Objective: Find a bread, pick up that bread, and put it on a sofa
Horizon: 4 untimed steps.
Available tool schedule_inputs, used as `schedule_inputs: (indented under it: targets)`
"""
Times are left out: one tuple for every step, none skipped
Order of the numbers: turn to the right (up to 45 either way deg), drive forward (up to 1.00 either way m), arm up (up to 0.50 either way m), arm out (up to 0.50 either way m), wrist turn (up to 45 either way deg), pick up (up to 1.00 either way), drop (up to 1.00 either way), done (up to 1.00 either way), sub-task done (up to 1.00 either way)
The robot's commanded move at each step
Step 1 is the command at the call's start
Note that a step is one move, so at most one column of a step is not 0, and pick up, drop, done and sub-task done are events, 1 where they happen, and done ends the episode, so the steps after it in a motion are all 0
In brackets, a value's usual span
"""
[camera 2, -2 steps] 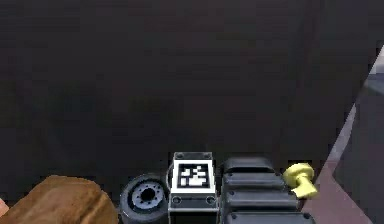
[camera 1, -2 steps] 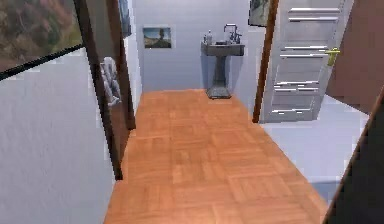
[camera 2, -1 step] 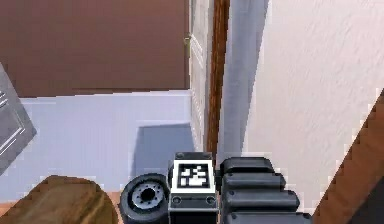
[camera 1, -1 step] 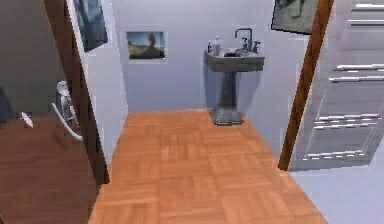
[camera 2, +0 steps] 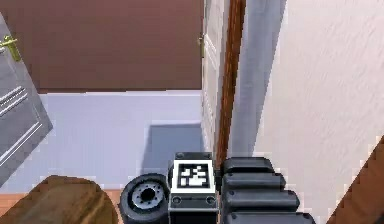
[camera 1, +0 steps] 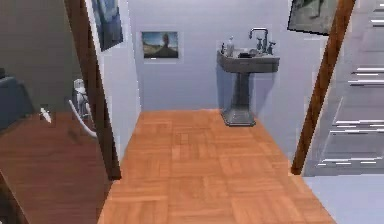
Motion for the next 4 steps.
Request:
schedule_inputs:
  targets:
    - [0.0, 0.8, 0.0, 0.0, 0.0, 0.0, 0.0, 0.0, 0.0]
    - [-45.0, 0.0, 0.0, 0.0, 0.0, 0.0, 0.0, 0.0, 0.0]
    - [-18.0, 0.0, 0.0, 0.0, 0.0, 0.0, 0.0, 0.0, 0.0]
    - [0.0, 0.65, 0.0, 0.0, 0.0, 0.0, 0.0, 0.0, 0.0]
